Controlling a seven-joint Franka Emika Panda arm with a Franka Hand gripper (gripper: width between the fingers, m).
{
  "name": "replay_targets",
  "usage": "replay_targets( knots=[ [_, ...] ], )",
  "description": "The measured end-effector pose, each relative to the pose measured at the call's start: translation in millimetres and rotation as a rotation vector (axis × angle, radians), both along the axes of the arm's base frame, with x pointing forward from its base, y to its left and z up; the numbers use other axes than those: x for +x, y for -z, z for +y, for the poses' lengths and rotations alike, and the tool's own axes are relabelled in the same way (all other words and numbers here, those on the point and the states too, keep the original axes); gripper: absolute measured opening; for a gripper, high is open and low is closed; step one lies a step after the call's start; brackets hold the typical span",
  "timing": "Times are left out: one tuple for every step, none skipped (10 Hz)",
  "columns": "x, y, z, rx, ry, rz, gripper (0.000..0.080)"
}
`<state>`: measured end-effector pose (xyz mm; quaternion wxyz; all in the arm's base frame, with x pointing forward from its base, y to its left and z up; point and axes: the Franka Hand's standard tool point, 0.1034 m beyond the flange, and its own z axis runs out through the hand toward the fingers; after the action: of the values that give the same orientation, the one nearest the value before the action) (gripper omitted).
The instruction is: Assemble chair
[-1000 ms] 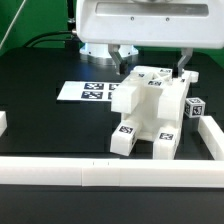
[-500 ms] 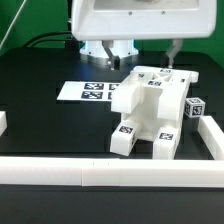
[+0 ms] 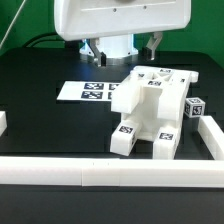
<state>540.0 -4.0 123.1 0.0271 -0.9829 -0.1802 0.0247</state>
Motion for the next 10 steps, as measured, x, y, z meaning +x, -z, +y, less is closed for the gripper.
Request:
replay_targets(
  knots=[
    [-9.2, 4.2, 3.6, 0.002, 0.004, 0.004, 0.0649],
    [-20.6, 8.9, 8.7, 0.001, -0.004, -0.006, 0.0649],
    [-29.1, 18.2, 12.4, -0.003, -0.009, -0.006, 0.0649],
    [-31.3, 25.0, 15.6, -0.007, -0.006, -0.005, 0.0649],
    [-31.4, 29.8, 18.9, -0.011, -0.005, -0.007, 0.0649],
    [-32.4, 32.5, 22.2, -0.011, -0.002, -0.002, 0.0649],
    [-31.7, 33.2, 25.3, -0.011, 0.006, -0.001, 0.0649],
    [-30.3, 33.9, 27.8, -0.010, 0.007, -0.001, 0.0649],
    [-27.8, 34.9, 27.5, -0.012, 0.007, -0.003, 0.0649],
    [-21.5, 35.6, 26.0, -0.014, 0.006, -0.008, 0.0649]
  ],
)
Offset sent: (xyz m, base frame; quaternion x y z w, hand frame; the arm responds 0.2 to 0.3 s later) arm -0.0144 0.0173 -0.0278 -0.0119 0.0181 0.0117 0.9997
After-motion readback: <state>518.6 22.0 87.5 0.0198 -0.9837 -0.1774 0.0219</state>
